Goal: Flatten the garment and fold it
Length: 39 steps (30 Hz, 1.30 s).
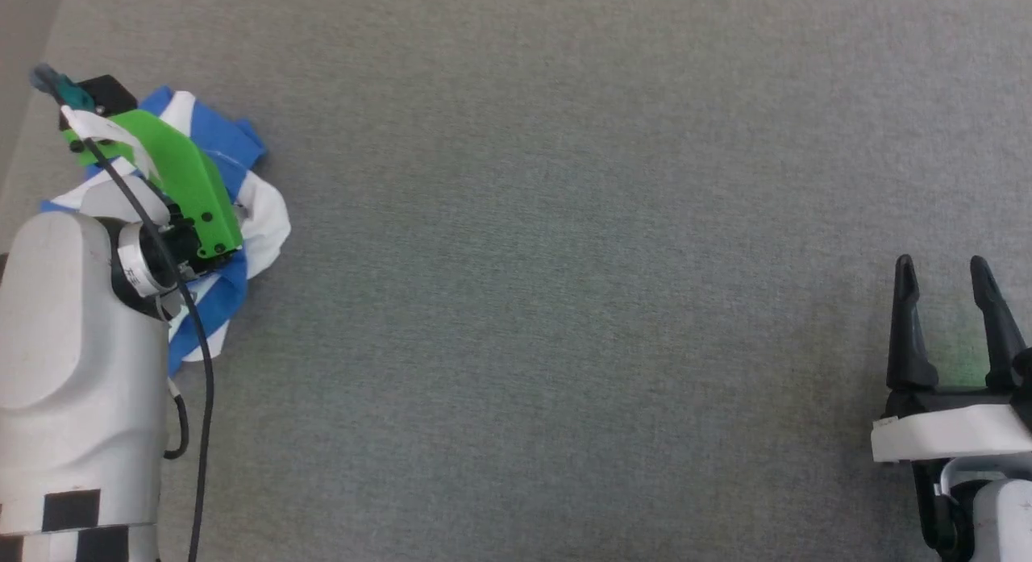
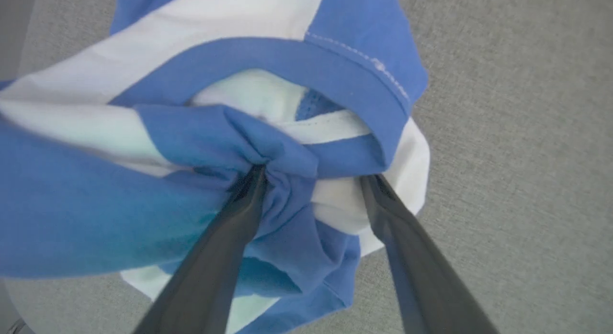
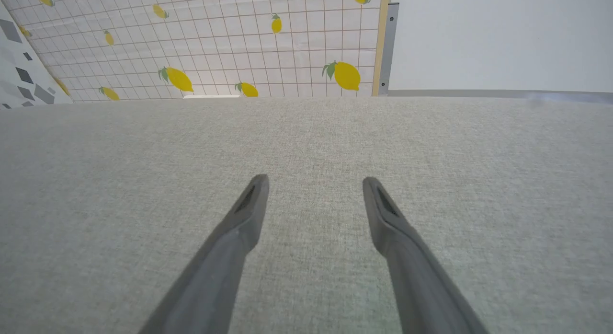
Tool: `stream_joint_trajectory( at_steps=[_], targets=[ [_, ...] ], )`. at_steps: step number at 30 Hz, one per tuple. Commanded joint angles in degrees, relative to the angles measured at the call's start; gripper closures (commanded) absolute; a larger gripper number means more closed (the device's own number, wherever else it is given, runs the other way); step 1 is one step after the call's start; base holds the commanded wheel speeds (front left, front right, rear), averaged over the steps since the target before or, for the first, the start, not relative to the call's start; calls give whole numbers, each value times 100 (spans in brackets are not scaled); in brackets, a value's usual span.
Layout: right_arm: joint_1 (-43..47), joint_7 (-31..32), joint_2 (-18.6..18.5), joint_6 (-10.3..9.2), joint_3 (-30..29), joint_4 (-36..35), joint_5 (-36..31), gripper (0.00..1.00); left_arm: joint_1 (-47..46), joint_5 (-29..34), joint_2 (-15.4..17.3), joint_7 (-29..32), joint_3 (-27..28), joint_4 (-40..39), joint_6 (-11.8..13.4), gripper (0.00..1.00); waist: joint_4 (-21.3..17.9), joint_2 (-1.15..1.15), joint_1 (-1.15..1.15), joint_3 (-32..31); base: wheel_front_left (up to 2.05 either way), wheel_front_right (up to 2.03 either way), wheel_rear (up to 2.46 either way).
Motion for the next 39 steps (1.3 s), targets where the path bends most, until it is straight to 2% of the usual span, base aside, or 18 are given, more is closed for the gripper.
stream_joint_trajectory(
  at_steps=[1, 2, 7, 13, 24, 31, 36, 39],
  targets=[
    [-119, -30, 1, -9, -6, -52, -17, 0, 161, 51, -19, 84, -37, 39, 14, 19, -207, 0, -1, 235, 0, 0, 0],
    [-127, -30, 1, -9, -7, -62, -17, 0, 170, 23, -21, 94, -47, 21, -26, 100, -221, 0, -1, 255, 0, 0, 0],
    [-151, -30, 1, -9, -64, -84, -35, 0, 171, -164, -45, 68, 19, 14, -126, 100, -252, 0, -1, 280, 0, 0, 0],
    [-173, -30, 1, -9, -34, 14, 23, 0, 16, -346, -46, -488, 168, 49, -334, 100, -234, 0, -1, 57, 0, 0, 0],
    [-50, -30, 1, -9, 111, 338, 357, 0, -339, -501, 159, -1221, 225, -88, -880, 100, -306, 0, -1, -852, 0, 0, 0],
    [177, -30, 1, -9, 134, 552, 580, 0, -651, -587, 168, -1516, 121, -435, -1215, 100, -436, 0, -1, -1492, 0, 0, 0],
    [318, -30, 1, -9, 146, 638, 701, 0, -999, -647, 65, -1595, -76, -719, -1382, 100, -602, 0, -1, -1892, 0, 0, 0],
    [387, -30, 1, -9, 136, 659, 741, 0, -1247, -769, -110, -1603, -242, -931, -1473, 100, -694, 0, -1, -2038, 0, 0, 0]
  ],
)
